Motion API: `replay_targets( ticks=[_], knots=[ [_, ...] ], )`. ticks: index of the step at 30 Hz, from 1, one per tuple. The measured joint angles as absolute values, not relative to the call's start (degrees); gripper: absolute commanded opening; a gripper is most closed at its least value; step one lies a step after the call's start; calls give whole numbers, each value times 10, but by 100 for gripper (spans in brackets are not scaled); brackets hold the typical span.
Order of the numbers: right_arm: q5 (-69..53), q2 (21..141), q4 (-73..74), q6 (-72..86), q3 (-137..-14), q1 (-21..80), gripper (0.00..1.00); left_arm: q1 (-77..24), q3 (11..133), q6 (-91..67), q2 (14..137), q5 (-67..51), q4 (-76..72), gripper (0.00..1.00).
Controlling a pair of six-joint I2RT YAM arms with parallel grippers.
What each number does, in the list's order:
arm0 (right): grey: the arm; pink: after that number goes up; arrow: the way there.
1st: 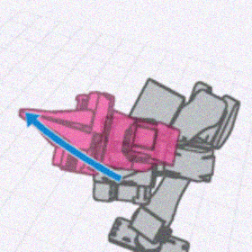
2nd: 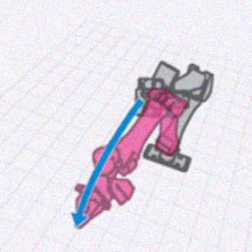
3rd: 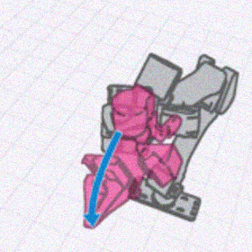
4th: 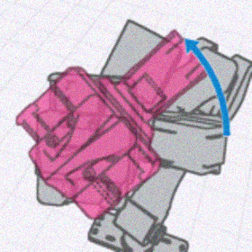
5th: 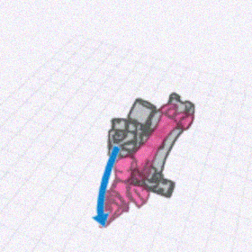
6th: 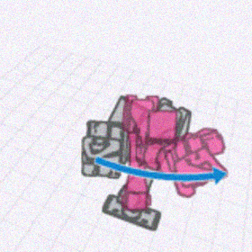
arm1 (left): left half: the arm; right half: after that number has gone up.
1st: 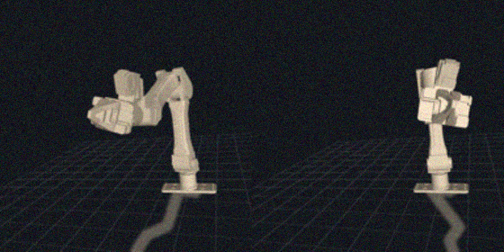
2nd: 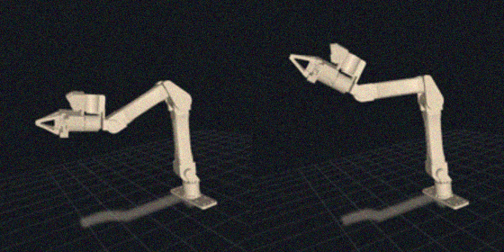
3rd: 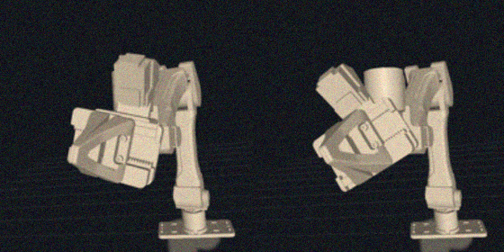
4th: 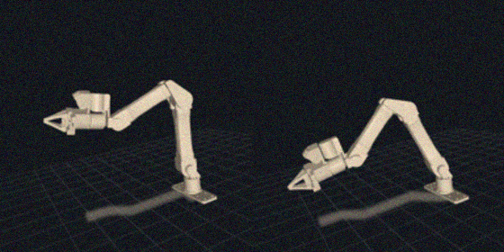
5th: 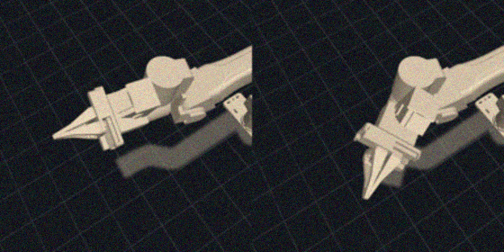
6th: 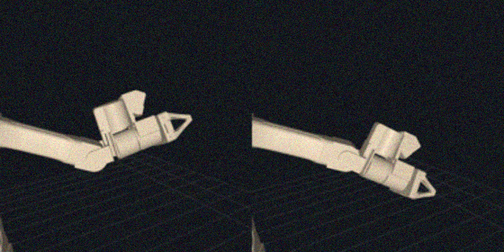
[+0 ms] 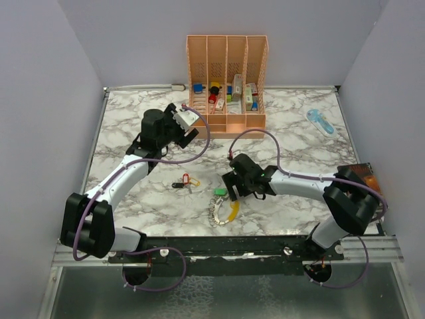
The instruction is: Put the keys on the keyring
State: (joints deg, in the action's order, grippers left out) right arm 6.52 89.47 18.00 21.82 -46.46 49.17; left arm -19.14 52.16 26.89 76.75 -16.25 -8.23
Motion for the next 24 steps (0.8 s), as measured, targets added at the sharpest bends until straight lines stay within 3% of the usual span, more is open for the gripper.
replay_targets(
  ticks=[12, 17, 24],
  knots=[
    [224, 934, 279, 297, -533, 391, 91, -187, 522, 269, 768, -163, -86, 82],
    [250, 867, 281, 279, -524, 311, 100, -184, 522, 262, 774, -165, -90, 84],
    [200, 757, 208, 233, -550, 307, 100, -184, 522, 251, 777, -170, -99, 91]
  ],
)
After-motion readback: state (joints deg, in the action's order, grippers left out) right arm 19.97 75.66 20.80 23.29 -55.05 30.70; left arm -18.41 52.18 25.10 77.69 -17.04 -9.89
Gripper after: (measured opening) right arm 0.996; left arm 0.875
